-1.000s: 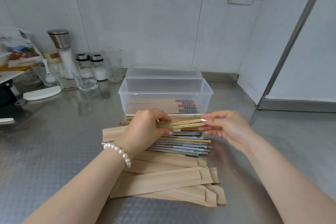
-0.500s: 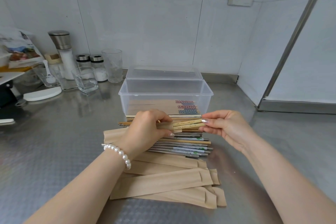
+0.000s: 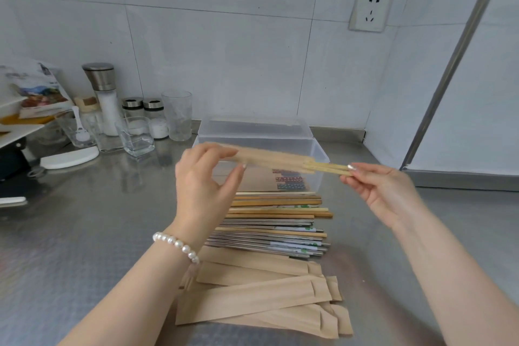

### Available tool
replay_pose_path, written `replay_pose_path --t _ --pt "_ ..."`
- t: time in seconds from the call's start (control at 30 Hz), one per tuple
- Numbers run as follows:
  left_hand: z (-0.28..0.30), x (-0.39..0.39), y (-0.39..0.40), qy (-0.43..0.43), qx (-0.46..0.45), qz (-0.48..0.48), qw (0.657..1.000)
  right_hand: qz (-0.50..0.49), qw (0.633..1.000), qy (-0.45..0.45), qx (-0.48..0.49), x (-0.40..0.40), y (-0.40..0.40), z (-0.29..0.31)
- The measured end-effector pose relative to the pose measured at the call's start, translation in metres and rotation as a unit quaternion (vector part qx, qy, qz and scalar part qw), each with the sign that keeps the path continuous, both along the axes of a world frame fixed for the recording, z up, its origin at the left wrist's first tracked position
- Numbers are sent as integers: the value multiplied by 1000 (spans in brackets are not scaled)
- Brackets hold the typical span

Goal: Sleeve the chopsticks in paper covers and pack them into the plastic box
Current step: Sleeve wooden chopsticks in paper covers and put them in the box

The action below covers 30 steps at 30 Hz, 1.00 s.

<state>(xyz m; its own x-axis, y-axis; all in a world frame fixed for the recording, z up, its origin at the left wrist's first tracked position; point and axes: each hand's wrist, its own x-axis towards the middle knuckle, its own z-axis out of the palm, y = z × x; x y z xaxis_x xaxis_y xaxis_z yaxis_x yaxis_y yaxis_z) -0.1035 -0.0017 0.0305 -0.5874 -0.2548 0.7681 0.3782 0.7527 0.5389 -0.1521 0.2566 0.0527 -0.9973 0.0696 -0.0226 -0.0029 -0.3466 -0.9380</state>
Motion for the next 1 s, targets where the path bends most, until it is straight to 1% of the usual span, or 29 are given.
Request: replay_pose_path --t 0.03,0.1,0.23,0.4,0.53,0.7,0.87,1.0 --pt "1 -1 -2 -6 6 10 1000 -13 1000 2 -6 -5 4 6" --pt "-1 -3 -5 -33 7 23 999 -24 1000 4 16 -17 5 16" --pt "-7 -8 -12 -71 13 39 997 18 995 -21 93 -46 -17 31" --pt "-6 -11 -17 -106 45 38 993 50 976 -79 196 -75 -51 43" --pt "-5 -10 -17 -107 55 30 992 8 956 -128 263 -92 -68 40" --pt "-5 -10 -15 -104 58 23 993 -20 957 -139 253 -99 -71 38" --pt "-5 -10 -14 -102 62 17 993 -17 947 -144 286 -98 -73 40" --pt "-6 -10 -14 -100 60 18 993 -5 947 -137 291 -101 -70 42"
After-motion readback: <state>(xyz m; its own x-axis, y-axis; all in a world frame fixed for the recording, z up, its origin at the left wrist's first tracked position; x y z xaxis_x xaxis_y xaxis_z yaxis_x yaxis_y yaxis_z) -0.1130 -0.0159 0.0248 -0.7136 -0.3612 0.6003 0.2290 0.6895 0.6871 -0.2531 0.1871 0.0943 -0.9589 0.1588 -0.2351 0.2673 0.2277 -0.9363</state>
